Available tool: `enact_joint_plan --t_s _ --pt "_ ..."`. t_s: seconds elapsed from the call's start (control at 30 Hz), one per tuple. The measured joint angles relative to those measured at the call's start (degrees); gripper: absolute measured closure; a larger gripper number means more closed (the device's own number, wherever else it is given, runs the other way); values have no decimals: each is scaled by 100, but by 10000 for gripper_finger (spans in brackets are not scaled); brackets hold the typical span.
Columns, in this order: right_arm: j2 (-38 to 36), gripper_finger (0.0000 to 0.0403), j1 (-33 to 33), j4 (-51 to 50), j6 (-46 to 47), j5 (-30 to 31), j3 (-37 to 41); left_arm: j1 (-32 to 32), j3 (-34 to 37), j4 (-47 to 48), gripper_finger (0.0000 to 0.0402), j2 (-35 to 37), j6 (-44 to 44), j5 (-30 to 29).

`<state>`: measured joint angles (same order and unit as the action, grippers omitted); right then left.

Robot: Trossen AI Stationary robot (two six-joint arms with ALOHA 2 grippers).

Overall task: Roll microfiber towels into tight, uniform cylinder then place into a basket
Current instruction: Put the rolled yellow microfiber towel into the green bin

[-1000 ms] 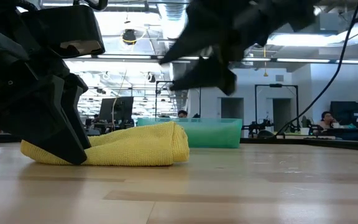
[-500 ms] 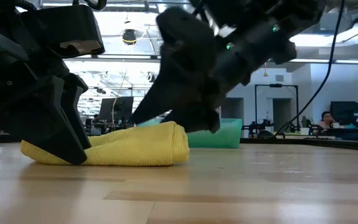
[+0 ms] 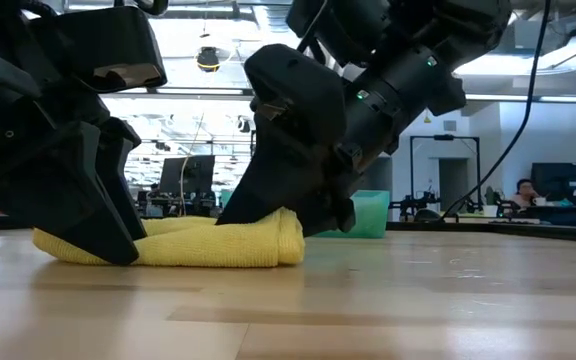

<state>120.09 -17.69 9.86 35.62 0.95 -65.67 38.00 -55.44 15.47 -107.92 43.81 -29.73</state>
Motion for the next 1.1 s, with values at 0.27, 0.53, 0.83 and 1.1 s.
enact_joint_plan --t_s 0.27,0.53,0.83,1.1 --pt "7 257 4 -182 44 -25 6 -4 0 -20 210 -9 -46 -21" --pt "13 372 -19 -141 76 -116 15 -92 -195 295 192 -7 -485 207" --pt "17 369 -96 -137 205 63 21 152 -1470 2811 192 -35 -741 -2" --pt "17 380 -267 -135 200 156 23 606 -1982 4908 192 -15 421 -1078"
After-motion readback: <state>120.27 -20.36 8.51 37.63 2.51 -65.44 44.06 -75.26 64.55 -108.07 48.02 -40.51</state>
